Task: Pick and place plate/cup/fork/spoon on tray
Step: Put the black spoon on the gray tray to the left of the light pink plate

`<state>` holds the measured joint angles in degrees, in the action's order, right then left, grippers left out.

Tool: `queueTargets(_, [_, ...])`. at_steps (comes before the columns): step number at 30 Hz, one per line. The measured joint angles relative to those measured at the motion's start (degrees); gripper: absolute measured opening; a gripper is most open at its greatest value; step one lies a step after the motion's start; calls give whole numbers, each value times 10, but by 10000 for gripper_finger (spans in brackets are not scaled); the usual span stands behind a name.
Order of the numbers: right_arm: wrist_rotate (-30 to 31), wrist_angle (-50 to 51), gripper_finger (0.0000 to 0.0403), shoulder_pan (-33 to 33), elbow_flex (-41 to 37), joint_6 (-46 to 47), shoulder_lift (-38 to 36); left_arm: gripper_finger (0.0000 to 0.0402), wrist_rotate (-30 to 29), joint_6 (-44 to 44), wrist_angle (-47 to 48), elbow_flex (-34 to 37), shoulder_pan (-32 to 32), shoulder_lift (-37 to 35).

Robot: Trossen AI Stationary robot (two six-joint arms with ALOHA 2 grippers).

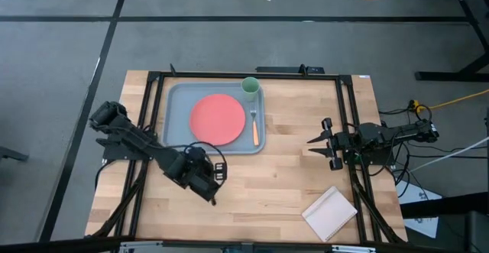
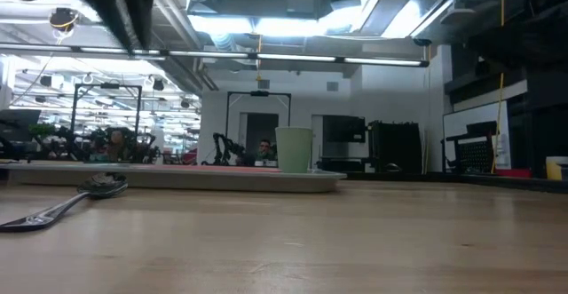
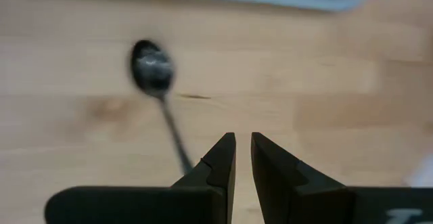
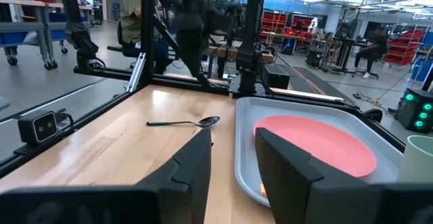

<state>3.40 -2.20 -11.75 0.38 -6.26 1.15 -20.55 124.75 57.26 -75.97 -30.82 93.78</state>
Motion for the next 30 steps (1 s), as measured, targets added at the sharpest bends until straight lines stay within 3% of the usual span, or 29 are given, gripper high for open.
queueTargets(6, [0, 0, 122, 0, 0, 0, 0, 41, 92, 85, 17, -1, 10, 61])
queueTargets(12, [0, 0, 122, 0, 0, 0, 0, 41, 80, 117, 3, -1, 13, 101])
queueTargets(17, [0, 0, 122, 0, 0, 0, 0, 41, 138, 157, 3, -1, 12, 131])
queueTargets(30, [0, 0, 122, 0, 0, 0, 0, 41, 127, 151, -8, -1, 29, 174])
